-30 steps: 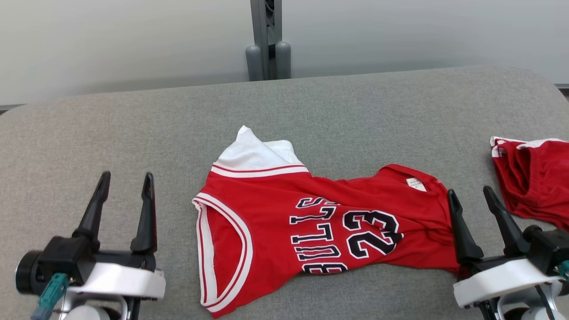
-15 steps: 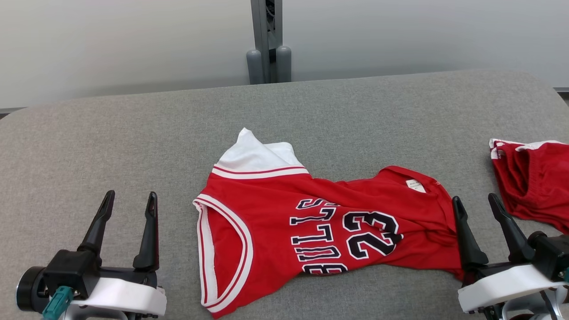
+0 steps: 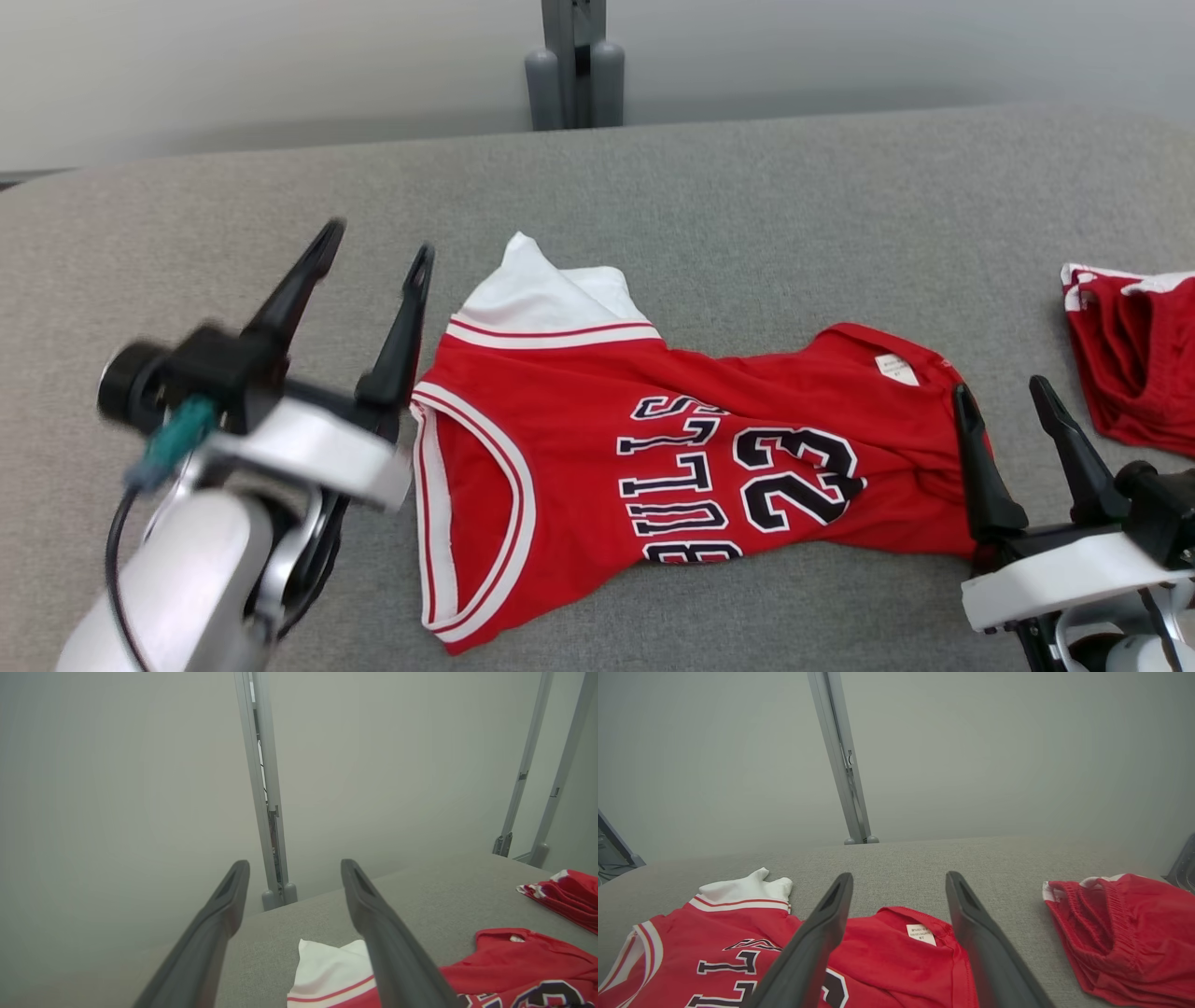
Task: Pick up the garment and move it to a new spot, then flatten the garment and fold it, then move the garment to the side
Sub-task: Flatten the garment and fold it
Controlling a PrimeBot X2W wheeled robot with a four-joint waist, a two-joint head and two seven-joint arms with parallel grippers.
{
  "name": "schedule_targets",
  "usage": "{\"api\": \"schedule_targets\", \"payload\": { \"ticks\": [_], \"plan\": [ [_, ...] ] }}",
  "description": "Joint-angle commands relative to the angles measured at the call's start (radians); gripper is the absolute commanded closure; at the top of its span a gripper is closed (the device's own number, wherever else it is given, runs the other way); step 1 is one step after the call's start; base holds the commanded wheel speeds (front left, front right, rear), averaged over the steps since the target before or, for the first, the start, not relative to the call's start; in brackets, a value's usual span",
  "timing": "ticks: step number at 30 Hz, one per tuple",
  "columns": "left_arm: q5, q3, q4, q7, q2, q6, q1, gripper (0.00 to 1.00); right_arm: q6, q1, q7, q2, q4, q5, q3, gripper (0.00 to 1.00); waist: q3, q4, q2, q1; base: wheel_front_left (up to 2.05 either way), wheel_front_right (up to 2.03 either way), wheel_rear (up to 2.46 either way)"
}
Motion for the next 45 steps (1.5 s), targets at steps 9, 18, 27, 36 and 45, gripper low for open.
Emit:
{"api": "schedule_targets", "payload": {
  "ticks": [9,18,27,36,45],
  "plan": [
    [-0.117,-0.083,0.463,0.221,-0.116,-0.233,-0.446,0.0,0.0,-0.076,-0.037,-0.006,0.024,0.025,0.052,0.0,0.158,-0.115,0.0,-0.0001,0.0,0.0,0.0],
    [-0.183,-0.087,0.871,0.305,-0.142,-0.309,-0.65,0.0,0.0,-0.12,-0.086,-0.006,0.061,0.046,0.071,0.0,0.261,-0.192,0.0,-0.0001,0.0,0.0,0.0],
    [-0.24,-0.129,1.079,0.346,-0.173,-0.331,-0.697,0.99,0.0,-0.145,-0.114,-0.006,0.085,0.051,0.056,0.0,0.29,-0.195,0.0,-0.0001,0.0,0.0,0.0],
    [-0.299,-0.2,1.047,0.298,-0.166,-0.331,-0.725,1.0,0.0,-0.197,-0.12,-0.006,0.074,0.037,0.014,0.0,0.291,-0.168,0.0,-0.0001,0.0,0.0,0.0],
    [-0.333,-0.258,1.003,0.221,-0.15,-0.331,-0.768,1.0,0.0,-0.38,-0.028,-0.099,0.195,0.04,0.055,0.0,0.286,-0.111,0.0,-0.0001,0.0,0.0,0.0]
  ]
}}
